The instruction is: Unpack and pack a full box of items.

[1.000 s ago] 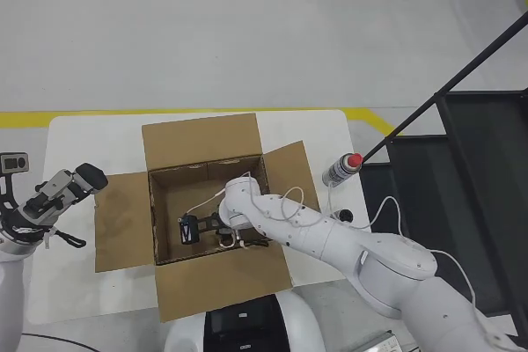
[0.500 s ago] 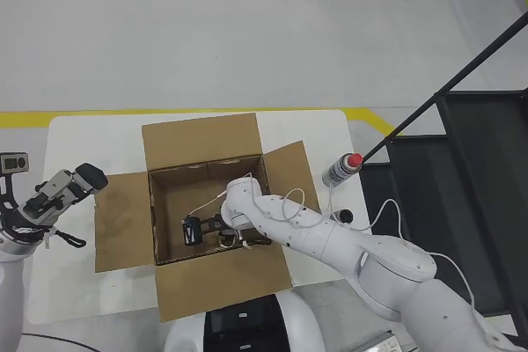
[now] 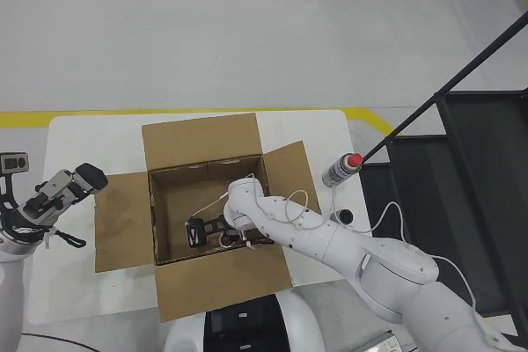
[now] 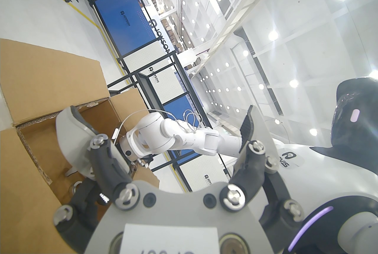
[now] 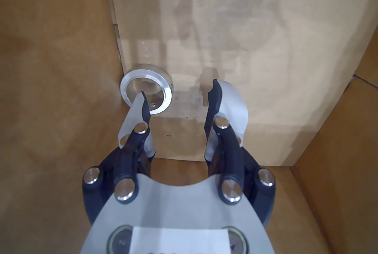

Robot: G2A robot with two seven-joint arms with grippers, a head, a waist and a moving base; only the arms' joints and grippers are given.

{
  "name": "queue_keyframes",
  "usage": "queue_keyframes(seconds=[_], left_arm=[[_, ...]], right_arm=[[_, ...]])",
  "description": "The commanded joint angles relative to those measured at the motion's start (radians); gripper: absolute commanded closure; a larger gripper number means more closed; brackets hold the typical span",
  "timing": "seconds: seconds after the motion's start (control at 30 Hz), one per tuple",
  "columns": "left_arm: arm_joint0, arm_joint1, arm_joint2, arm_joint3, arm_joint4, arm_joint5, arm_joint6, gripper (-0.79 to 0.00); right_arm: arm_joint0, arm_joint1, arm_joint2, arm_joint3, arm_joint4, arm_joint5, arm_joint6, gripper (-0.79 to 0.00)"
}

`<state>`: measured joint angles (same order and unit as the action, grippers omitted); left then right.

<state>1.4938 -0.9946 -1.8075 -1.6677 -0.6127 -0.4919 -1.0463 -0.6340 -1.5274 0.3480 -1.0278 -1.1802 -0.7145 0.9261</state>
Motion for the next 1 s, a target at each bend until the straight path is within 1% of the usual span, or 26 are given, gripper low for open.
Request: queue_keyframes(seconds=[0.0,0.13,0.2,0.3,0.33,0.37,0.53,0.67,0.8,0.97], left_arm=[[0.0,0.0,0.0,0.0,0.0,0.0,0.0,-0.785],[0.0,0.0,0.0,0.0,0.0,0.0,0.0,-0.785],[0.0,0.0,0.0,0.0,0.0,0.0,0.0,-0.785],[0.0,0.0,0.0,0.0,0.0,0.0,0.0,-0.785],[0.0,0.0,0.0,0.0,0.0,0.0,0.0,-0.785],[0.0,0.0,0.0,0.0,0.0,0.0,0.0,-0.785],[0.0,0.0,0.0,0.0,0.0,0.0,0.0,-0.785],[0.0,0.0,0.0,0.0,0.0,0.0,0.0,-0.785],[0.0,0.0,0.0,0.0,0.0,0.0,0.0,-0.785],[0.0,0.0,0.0,0.0,0.0,0.0,0.0,-0.785]], right_arm=[[-0.003,-0.002,0.0,0.007,-0.002,-0.002,-0.004,-0.4],[-0.008,-0.009,-0.004,0.023,-0.009,-0.004,-0.015,-0.369],[-0.009,-0.013,-0.005,0.035,-0.013,-0.002,-0.023,-0.336],[-0.009,-0.021,-0.009,0.052,-0.022,0.002,-0.034,-0.194],[-0.009,-0.023,-0.01,0.057,-0.024,0.004,-0.036,-0.114],[-0.008,-0.026,-0.011,0.061,-0.027,0.007,-0.037,-0.003],[-0.007,-0.037,-0.012,0.072,-0.041,0.022,-0.038,0.0],[0.0,-0.035,0.004,0.054,-0.06,0.044,-0.041,0.0],[0.008,-0.021,0.039,0.002,-0.077,0.063,-0.034,0.0],[-0.007,0.013,0.102,-0.096,-0.097,0.079,-0.016,0.0]])
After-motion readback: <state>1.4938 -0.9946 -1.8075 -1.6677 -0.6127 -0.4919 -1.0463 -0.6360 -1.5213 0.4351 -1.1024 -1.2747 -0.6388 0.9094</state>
